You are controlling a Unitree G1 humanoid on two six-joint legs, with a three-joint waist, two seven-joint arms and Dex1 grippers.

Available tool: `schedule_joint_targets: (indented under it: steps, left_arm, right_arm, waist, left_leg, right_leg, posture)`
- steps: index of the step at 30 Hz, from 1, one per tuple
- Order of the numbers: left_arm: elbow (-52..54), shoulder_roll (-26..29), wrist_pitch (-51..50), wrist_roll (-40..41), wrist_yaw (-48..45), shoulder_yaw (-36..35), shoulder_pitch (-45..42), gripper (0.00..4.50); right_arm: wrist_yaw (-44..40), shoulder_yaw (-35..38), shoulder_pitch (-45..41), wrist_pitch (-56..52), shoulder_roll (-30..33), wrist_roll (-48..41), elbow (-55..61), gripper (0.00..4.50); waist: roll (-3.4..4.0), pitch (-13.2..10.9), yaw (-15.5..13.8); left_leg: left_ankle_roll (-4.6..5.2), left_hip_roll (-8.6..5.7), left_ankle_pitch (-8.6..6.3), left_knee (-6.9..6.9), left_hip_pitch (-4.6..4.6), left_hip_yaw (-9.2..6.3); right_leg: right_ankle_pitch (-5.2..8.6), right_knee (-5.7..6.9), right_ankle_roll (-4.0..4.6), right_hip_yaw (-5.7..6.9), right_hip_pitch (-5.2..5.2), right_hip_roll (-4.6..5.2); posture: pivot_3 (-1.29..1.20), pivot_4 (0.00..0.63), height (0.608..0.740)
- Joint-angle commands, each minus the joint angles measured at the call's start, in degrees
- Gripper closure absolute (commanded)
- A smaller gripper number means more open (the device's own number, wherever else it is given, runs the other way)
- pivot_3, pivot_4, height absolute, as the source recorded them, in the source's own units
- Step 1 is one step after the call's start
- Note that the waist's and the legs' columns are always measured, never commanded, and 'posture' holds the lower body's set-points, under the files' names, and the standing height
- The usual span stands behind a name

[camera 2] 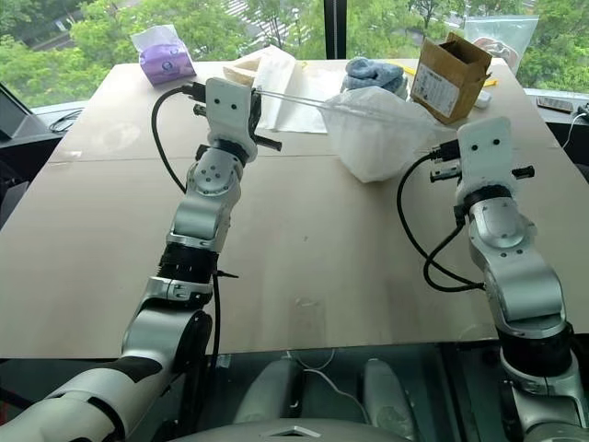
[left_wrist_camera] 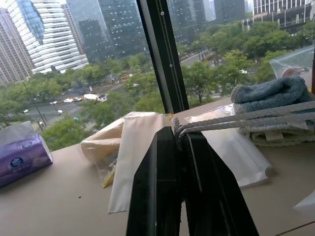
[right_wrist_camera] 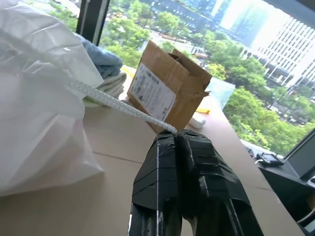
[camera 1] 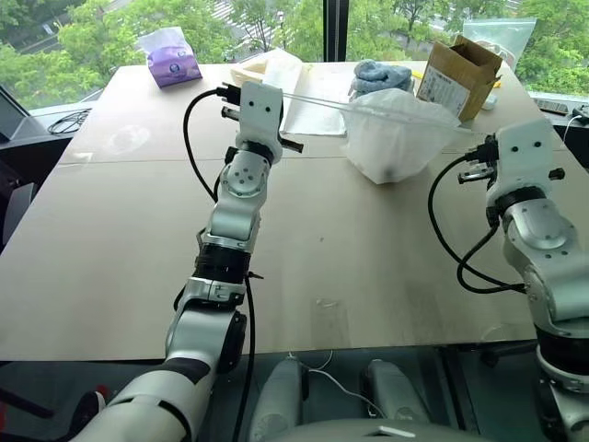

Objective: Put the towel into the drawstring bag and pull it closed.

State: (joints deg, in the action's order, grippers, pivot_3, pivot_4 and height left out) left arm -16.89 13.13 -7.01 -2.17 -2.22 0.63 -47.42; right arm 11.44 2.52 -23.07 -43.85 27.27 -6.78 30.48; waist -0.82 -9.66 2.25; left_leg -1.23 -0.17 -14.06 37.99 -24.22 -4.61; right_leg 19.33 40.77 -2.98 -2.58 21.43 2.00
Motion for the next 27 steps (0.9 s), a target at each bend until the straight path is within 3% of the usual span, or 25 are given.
schedule_joint_targets:
  steps: [1,12,18,21,27]
  left_arm:
    - [1.3,3.0,-0.7,-1.9,5.0,-4.8,-0.4,4.50]
    - [-0.1,5.9,-4.4,-7.7,16.8,-7.6,-0.3,4.50]
    - [0.7,4.9,-4.4,-6.5,15.4,-7.1,0.4,4.50]
    - [0.7,5.6,-4.2,-7.2,16.4,-7.2,0.5,4.50]
    - [1.7,6.1,-5.0,-6.9,17.9,-7.7,1.4,4.50]
  right_arm:
    - [6.6,10.8,0.5,1.7,-1.3,5.8,-1.5,4.45]
    - [9.9,22.6,1.3,2.8,-7.3,5.9,-3.2,4.45]
    - [8.2,21.7,1.6,3.6,-8.0,5.3,-3.3,4.45]
    - [11.7,24.3,1.8,5.4,-8.8,6.8,-3.9,4.45]
    - [22.4,36.3,-0.9,10.5,-13.1,6.6,-5.3,4.45]
  waist:
    - [0.00,0.0,0.0]
    - [0.01,0.0,0.1]
    - [0.01,0.0,0.1]
    - [0.01,0.0,0.1]
    - [0.02,0.0,0.0]
  left_leg:
    - [0.00,0.00,0.00,0.00,0.00,-0.01]
    - [0.00,-0.03,0.00,-0.01,0.00,0.01]
    - [0.00,-0.06,0.00,-0.01,-0.01,-0.01]
    - [0.00,-0.06,0.00,-0.01,0.00,-0.01]
    - [0.00,-0.06,0.00,-0.01,-0.01,0.01]
  right_leg:
    - [0.00,0.01,0.00,0.01,0.00,0.00]
    - [0.00,0.07,0.00,-0.02,0.05,-0.01]
    - [0.00,0.06,0.00,0.00,0.05,0.00]
    - [0.00,0.06,0.00,-0.01,0.05,0.00]
    - [0.00,0.07,0.00,-0.03,0.05,0.02]
  posture:
    - [0.00,0.150,0.740]
    - [0.00,0.150,0.740]
    - [0.00,0.150,0.740]
    - [0.00,0.150,0.740]
    - [0.00,0.150,0.740]
